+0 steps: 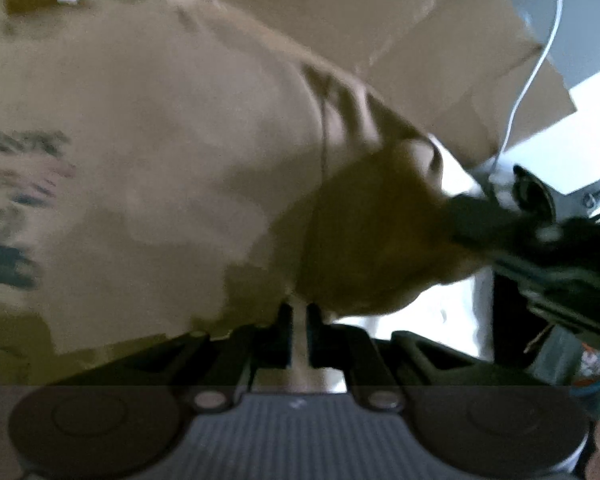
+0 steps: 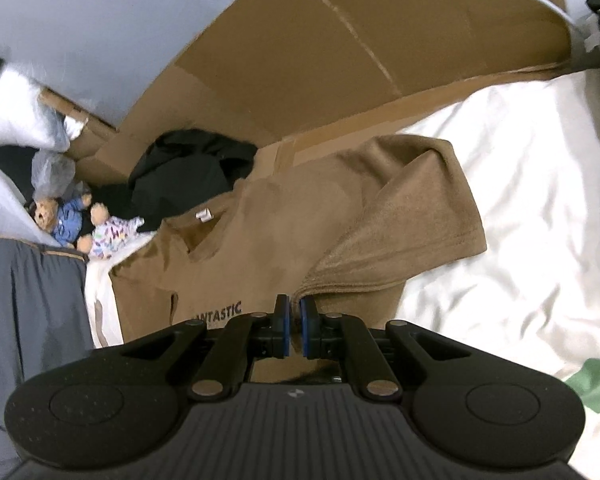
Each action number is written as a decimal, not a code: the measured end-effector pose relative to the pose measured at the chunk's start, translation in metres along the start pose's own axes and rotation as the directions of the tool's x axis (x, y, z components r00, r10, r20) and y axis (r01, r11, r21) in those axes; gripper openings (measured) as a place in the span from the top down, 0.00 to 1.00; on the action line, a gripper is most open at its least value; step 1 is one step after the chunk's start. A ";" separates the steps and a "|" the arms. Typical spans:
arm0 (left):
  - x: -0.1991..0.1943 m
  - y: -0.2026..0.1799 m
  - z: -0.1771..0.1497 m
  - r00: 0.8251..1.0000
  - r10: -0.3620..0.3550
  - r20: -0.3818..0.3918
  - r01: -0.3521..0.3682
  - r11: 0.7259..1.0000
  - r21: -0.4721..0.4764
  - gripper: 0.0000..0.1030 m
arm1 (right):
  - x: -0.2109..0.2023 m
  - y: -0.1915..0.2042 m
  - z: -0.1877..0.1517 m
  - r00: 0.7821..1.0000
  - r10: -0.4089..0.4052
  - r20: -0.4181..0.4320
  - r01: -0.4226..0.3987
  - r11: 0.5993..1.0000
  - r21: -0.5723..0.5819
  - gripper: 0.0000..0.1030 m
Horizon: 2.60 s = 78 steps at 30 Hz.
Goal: Fold clothes
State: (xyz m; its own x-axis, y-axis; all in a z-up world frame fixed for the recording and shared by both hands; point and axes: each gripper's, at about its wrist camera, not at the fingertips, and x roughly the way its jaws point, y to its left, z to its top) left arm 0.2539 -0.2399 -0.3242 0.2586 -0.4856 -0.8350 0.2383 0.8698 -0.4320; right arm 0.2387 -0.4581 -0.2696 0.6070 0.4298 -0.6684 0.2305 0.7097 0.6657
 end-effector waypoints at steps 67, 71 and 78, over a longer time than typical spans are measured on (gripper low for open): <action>-0.067 0.117 0.049 0.986 0.053 0.155 -0.015 0.971 -0.238 0.56 | 0.117 0.056 0.012 0.990 0.061 -0.129 -0.107 0.916 -0.387 0.94; -0.079 0.133 0.050 0.985 0.081 0.155 -0.040 0.967 -0.252 0.56 | 0.136 0.077 0.009 0.986 0.085 -0.145 -0.134 0.918 -0.372 0.94; -0.088 0.145 0.059 0.980 0.111 0.166 -0.070 0.969 -0.238 0.53 | 0.158 0.093 0.007 0.972 0.098 -0.212 -0.165 0.930 -0.327 0.51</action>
State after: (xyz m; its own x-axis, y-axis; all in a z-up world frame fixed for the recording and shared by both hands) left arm 0.3211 -0.0766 -0.2932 0.4352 -0.3935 -0.8098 -0.0096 0.8974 -0.4412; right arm 0.3615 -0.3278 -0.3111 0.4512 0.6059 -0.6553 -0.1346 0.7720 0.6212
